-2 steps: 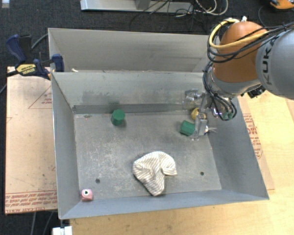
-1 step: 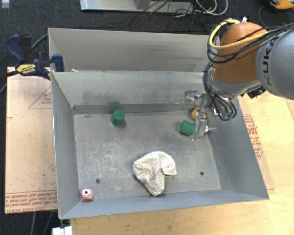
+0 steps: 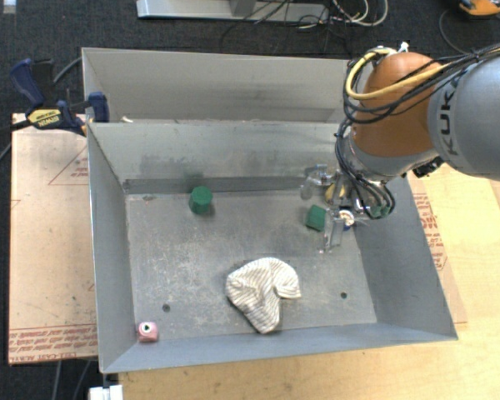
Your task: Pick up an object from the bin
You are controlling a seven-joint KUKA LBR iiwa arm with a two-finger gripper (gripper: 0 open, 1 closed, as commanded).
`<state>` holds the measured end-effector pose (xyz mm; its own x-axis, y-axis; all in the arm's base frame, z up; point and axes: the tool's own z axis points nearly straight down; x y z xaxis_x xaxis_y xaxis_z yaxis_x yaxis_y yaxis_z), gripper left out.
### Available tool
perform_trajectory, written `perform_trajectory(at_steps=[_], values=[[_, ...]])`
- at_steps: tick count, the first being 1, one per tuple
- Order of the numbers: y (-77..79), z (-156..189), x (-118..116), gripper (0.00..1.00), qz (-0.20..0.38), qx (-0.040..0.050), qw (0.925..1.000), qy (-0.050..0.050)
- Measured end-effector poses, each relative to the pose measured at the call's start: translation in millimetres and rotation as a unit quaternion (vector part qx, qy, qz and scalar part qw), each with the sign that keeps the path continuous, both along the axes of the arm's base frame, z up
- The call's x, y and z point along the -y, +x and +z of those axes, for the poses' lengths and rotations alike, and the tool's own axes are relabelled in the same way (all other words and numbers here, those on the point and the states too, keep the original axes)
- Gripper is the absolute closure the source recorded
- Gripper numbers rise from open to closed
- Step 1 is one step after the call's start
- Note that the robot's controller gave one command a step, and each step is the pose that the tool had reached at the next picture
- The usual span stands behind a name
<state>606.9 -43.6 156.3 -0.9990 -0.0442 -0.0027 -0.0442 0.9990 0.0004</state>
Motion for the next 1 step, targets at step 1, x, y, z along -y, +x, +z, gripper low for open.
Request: perform_trajectory(at_steps=[1], values=[[-0.9,5.8,-2.5,0.0,0.004,0.001,1.0,0.0]])
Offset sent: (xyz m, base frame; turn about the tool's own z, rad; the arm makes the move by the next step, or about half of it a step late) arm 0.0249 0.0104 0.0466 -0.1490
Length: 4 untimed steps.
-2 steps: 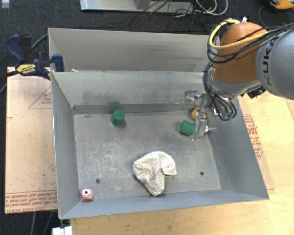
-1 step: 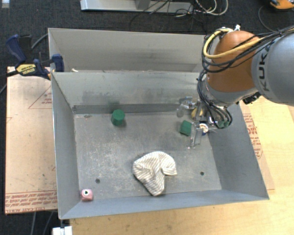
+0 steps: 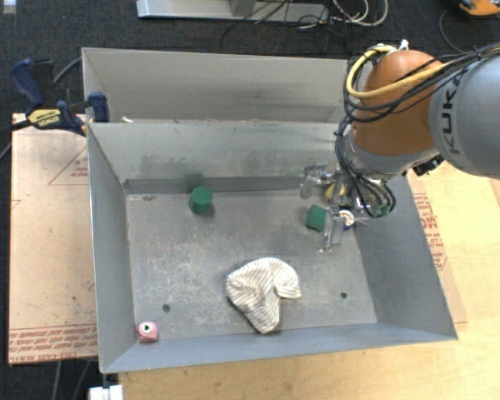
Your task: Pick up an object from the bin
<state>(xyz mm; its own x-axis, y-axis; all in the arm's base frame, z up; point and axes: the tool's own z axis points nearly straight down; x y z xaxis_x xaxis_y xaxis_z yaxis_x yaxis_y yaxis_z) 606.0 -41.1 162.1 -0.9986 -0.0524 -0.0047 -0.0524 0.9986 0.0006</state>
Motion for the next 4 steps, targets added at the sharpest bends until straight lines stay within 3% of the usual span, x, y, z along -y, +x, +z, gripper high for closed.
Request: perform_trajectory(at_steps=[1,2,3,4], values=[[23.3,34.2,-2.8,0.0,0.065,0.0005,0.9979,0.0],[18.1,-66.7,50.4,0.0,0.058,0.0034,0.9983,0.0],[17.3,-100.0,56.5,1.0,0.06,0.0073,0.9982,-0.002],[12.4,-88.7,48.3,1.0,0.061,0.0021,0.9981,0.0]])
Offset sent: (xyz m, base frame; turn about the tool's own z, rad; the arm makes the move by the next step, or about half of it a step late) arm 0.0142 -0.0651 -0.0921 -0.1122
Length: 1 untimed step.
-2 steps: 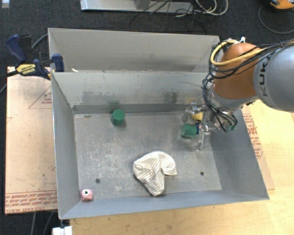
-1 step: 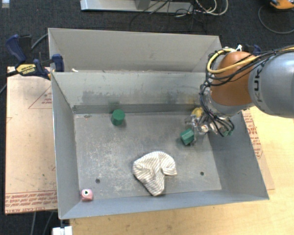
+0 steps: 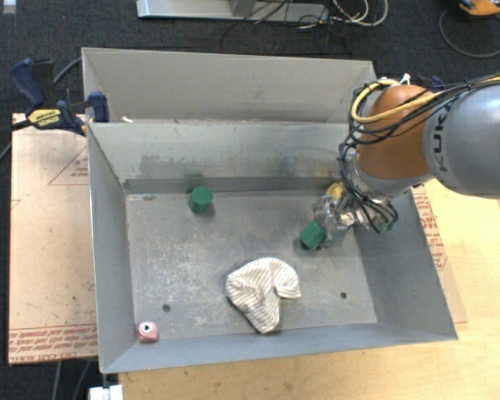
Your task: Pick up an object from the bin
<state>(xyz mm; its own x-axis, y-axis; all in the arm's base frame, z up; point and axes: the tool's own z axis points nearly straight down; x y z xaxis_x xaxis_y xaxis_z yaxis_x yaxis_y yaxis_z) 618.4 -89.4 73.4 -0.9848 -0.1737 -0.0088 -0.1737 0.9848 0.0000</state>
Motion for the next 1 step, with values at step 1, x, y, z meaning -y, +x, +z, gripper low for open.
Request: perform_trajectory(at_steps=[1], values=[[18.2,-3.1,37.4,0.0,-0.015,0.0068,0.9999,-0.001]])
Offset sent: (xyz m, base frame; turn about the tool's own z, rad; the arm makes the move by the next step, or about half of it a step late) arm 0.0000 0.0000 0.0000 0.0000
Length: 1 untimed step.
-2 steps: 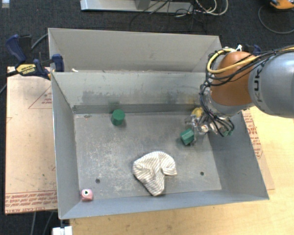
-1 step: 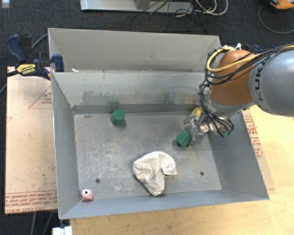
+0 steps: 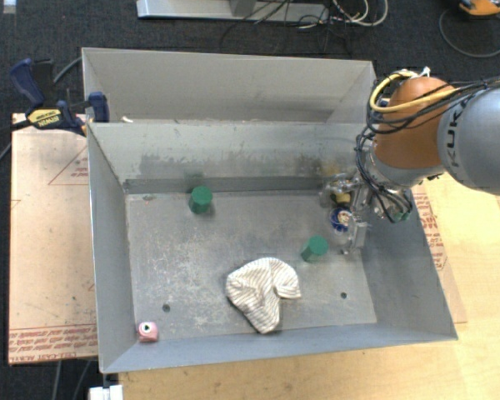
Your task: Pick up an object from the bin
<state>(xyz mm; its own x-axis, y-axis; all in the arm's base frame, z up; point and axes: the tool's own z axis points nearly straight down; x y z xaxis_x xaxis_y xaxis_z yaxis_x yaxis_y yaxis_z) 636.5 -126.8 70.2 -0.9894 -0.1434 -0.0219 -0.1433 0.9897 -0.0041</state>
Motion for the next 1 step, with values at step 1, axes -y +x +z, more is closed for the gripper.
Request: perform_trajectory(at_steps=[1], values=[[0.0,0.0,0.0,0.0,0.0,0.0001,1.0,0.0]])
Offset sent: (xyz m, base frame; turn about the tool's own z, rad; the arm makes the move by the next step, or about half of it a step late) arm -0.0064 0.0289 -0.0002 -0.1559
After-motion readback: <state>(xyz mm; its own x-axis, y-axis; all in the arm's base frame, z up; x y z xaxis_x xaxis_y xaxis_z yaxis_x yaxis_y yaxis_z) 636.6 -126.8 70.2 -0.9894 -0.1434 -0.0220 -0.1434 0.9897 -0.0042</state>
